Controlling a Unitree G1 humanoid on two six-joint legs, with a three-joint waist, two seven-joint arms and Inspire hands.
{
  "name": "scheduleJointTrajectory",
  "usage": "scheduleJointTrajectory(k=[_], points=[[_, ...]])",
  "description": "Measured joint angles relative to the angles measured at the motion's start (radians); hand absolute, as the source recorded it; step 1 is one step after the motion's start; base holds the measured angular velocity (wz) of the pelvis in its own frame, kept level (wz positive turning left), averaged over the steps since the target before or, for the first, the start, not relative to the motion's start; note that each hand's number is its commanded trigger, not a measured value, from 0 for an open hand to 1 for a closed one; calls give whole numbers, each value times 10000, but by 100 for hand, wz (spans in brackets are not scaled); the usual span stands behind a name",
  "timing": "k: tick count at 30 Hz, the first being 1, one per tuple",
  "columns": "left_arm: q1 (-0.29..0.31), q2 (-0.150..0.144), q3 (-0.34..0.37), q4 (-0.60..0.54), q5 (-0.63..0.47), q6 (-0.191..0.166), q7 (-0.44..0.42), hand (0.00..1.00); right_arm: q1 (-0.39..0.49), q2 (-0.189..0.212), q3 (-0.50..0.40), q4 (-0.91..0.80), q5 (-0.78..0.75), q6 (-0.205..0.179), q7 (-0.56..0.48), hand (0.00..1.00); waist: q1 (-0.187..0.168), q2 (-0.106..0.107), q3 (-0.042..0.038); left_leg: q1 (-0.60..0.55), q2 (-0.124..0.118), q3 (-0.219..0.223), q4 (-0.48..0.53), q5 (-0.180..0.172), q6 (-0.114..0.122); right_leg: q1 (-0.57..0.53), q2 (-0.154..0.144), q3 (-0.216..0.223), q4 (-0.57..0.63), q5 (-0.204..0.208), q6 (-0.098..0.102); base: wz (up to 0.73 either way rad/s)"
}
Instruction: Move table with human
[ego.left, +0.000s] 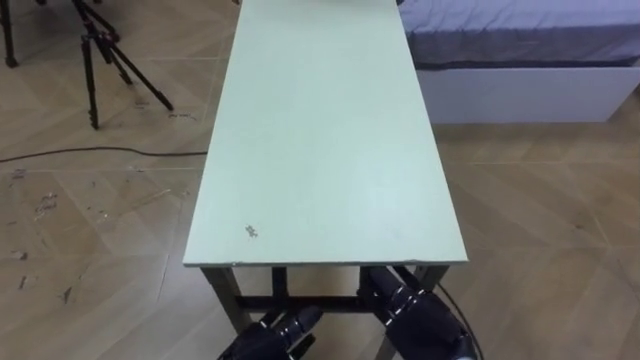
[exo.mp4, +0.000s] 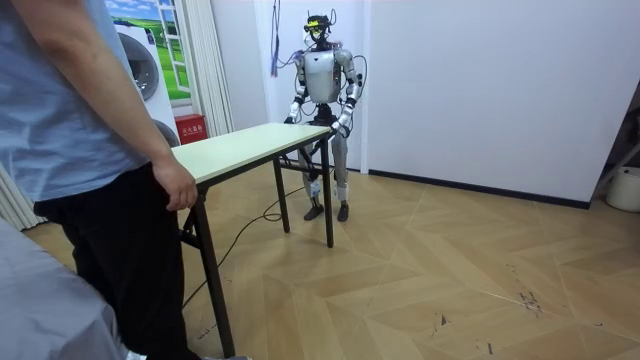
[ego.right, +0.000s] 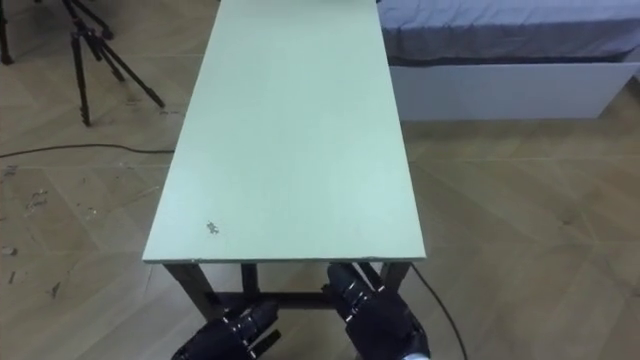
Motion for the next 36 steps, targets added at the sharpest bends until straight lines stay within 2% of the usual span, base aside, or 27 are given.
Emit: scheduleJointTrajectory(k=[3,9,13,17,19,23,27,31,36], points=[[-18,15,21,-417,-378,16,124,0,-85,9,22,-263,213,152,-187,0,-6,-3,9,-43,-1,-7,62,0,0,-26,-6,2,45,-2,-8,1],[-20,36,50,-1111,-699,29,322,0,-128,17,24,-958,640,169,-547,0,26,-21,21,-71,0,-12,108,0,0,-79,-9,18,163,-44,-56,1],[-340,56,95,-1290,-1015,85,351,0,-247,12,23,-1028,727,201,-697,0,72,-22,49,-120,0,-18,174,0,0,-128,1,43,184,-27,-84,0],[-538,3,674,-1292,-1282,187,371,0,-386,-53,-45,-989,728,270,-861,0,81,-22,49,-84,7,-37,175,0,0,-107,12,86,180,-19,-95,-4],[-591,15,1060,-1293,-1622,179,594,0,-408,-64,-138,-989,729,393,-907,0,65,-17,50,-62,10,-38,219,0,0,-55,5,86,171,-10,-94,0],[-597,52,1176,-1305,-2036,183,1018,0,-414,-71,-136,-990,735,439,-1092,0,59,31,80,81,13,-12,227,-1,-1,157,-4,82,135,3,-78,0],[-626,77,1269,-1479,-3040,185,1590,0,-470,-130,-137,-993,1330,442,-1395,0,96,44,80,99,20,2,240,-1,-1,129,-25,38,137,1,-76,0],[-727,115,1680,-1478,-3094,189,2062,0,-505,-256,-157,-1059,2120,460,-1692,0,131,75,91,107,16,3,231,-1,-1,118,-10,52,171,10,-92,0],[-893,-113,1783,-1476,-3106,207,2351,0,-534,-182,-212,-1098,2961,457,-1975,0,280,187,81,98,8,2,242,-2,0,71,6,53,209,58,-149,0]])
